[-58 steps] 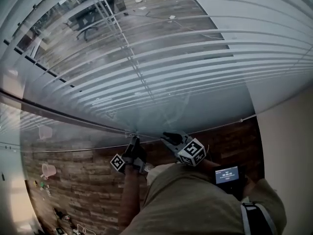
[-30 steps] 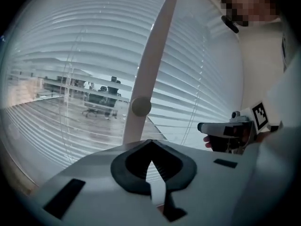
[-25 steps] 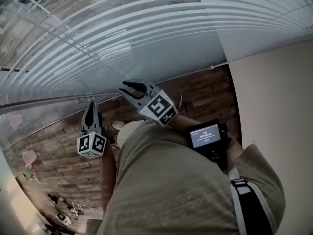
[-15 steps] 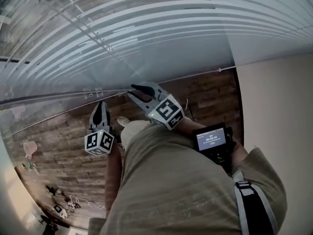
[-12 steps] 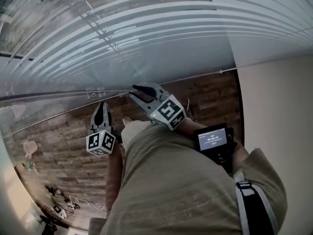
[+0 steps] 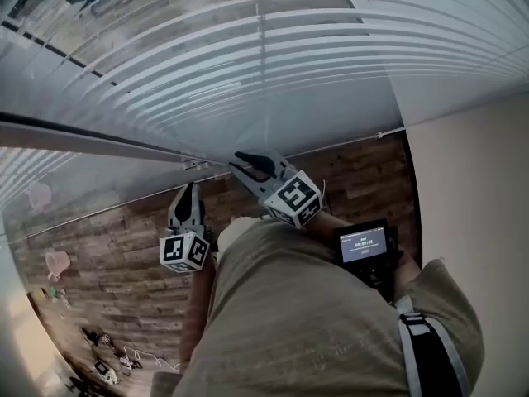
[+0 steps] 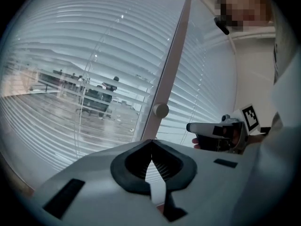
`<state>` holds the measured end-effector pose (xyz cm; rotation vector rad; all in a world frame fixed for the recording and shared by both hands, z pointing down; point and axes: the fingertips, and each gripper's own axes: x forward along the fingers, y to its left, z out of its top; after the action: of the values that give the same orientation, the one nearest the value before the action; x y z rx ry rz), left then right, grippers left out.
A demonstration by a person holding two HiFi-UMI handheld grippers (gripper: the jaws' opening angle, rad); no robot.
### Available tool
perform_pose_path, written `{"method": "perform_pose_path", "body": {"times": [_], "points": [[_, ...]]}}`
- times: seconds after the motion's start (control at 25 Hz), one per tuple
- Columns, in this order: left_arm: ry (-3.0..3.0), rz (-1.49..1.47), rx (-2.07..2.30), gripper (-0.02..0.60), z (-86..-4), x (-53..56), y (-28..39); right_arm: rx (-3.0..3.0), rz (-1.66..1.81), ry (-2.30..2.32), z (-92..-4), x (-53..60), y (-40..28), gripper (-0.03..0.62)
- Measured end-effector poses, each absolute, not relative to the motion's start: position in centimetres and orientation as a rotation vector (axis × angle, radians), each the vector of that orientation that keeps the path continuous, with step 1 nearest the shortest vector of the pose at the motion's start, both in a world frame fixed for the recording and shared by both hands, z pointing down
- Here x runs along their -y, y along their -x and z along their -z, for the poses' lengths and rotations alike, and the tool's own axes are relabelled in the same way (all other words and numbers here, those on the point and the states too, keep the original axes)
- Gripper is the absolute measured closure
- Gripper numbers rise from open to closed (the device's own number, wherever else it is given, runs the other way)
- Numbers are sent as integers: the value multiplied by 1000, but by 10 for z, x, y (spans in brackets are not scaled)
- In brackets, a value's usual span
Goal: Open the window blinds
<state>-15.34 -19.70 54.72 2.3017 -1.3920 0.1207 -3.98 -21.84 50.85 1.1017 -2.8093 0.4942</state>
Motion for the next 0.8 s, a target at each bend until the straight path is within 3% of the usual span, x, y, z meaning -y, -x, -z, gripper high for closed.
{"method": "perform_pose_path", "body": {"times": [0.52,0.8], "points": [[-2369,-91,1233,565,-552,151,275,2714,-462,-1315,-510,164,144,499],[-2398,-116,1166,565,-555,165,257,2709,-419,-1394,-498,178,130,499]]}}
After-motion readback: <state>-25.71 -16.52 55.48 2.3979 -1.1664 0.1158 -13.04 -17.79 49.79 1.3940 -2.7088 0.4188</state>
